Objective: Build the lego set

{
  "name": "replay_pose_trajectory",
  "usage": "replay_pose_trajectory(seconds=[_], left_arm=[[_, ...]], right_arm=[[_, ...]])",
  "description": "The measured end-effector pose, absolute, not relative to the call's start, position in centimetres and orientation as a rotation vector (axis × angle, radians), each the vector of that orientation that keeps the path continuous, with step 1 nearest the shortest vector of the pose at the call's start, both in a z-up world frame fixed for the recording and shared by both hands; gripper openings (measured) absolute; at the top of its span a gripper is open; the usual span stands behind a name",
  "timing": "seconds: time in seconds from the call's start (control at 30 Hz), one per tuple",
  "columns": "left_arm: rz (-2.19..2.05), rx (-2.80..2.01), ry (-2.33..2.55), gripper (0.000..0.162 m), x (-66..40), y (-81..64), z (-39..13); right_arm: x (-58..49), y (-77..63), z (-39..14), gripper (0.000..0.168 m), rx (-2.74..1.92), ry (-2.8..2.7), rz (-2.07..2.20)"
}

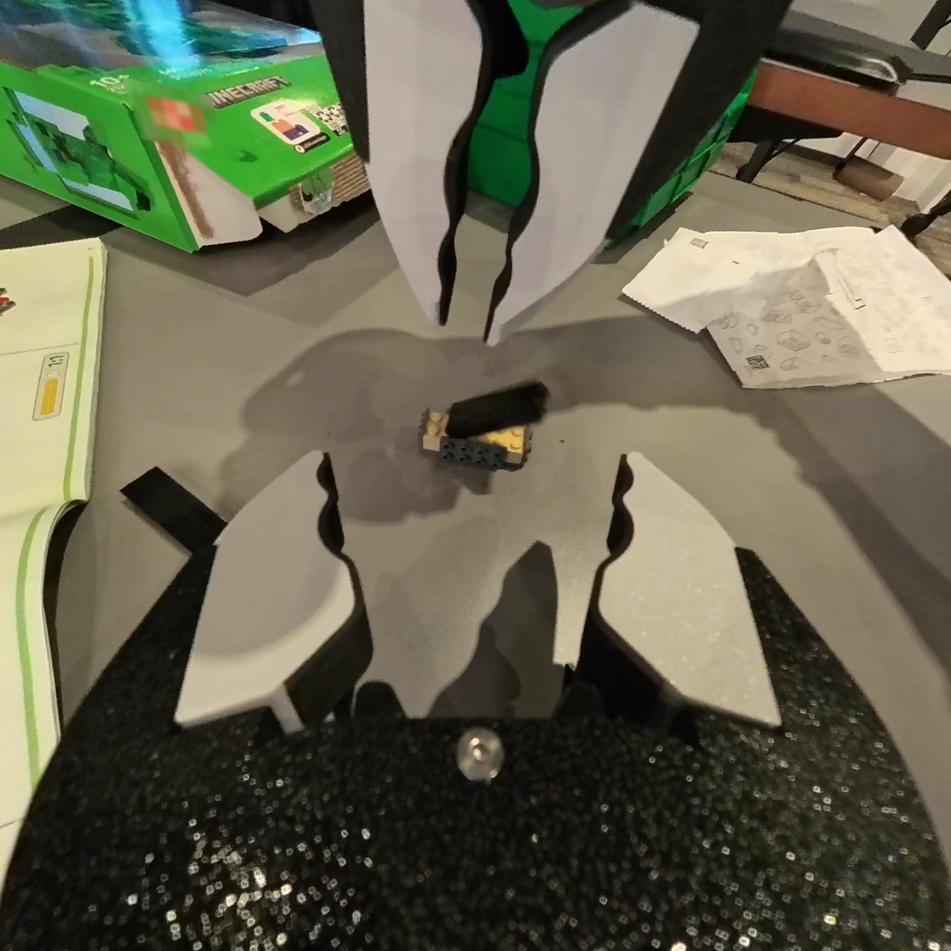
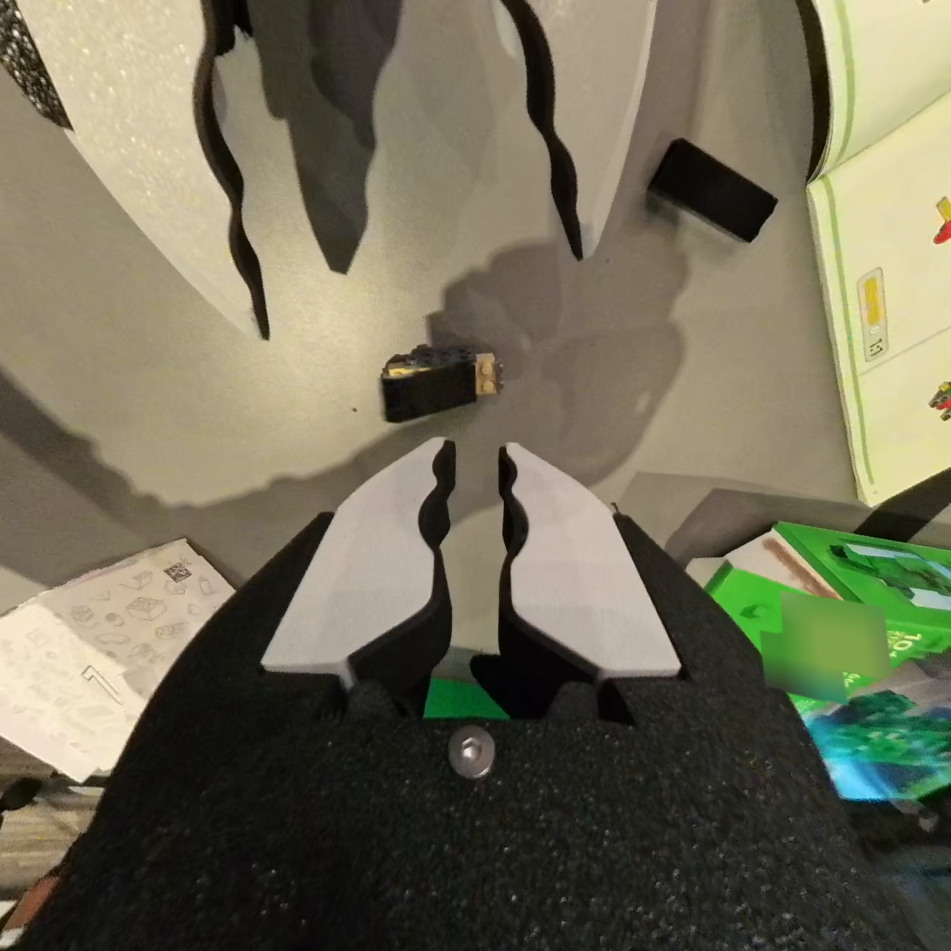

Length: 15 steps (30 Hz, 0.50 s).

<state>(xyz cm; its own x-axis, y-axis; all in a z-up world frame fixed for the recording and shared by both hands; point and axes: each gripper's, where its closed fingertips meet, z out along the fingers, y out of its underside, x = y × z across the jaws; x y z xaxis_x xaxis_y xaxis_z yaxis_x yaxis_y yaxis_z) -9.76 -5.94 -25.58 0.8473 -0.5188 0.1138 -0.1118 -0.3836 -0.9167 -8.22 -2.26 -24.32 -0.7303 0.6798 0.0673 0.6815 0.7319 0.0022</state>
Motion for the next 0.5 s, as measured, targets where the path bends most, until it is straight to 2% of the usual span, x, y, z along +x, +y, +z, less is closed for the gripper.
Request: replay_pose_trajectory(seconds=[0.23,0.33,0.43,0.5], left_arm=[[-0.451,-1.929,0.487,0.102,-9.9,-6.4,-25.5],[-0.405,-1.902,0.474,0.101,-11.0,-6.5,-24.9],[-0.37,-1.833,0.426,0.1,-12.2,-6.3,-23.5],[-0.334,-1.795,0.398,0.1,-12.9,-6.2,-23.0]], right_arm=[[-8.4,-2.0,-24.4,0.016,-1.204,-2.741,0.005],[-8.4,-1.3,-23.5,0.016,-1.409,-2.443,0.118],[-7.1,-3.1,-22.9,0.016,-1.71,-2.014,0.417],[-5.9,-5.3,-23.5,0.024,-1.842,-1.749,0.619]])
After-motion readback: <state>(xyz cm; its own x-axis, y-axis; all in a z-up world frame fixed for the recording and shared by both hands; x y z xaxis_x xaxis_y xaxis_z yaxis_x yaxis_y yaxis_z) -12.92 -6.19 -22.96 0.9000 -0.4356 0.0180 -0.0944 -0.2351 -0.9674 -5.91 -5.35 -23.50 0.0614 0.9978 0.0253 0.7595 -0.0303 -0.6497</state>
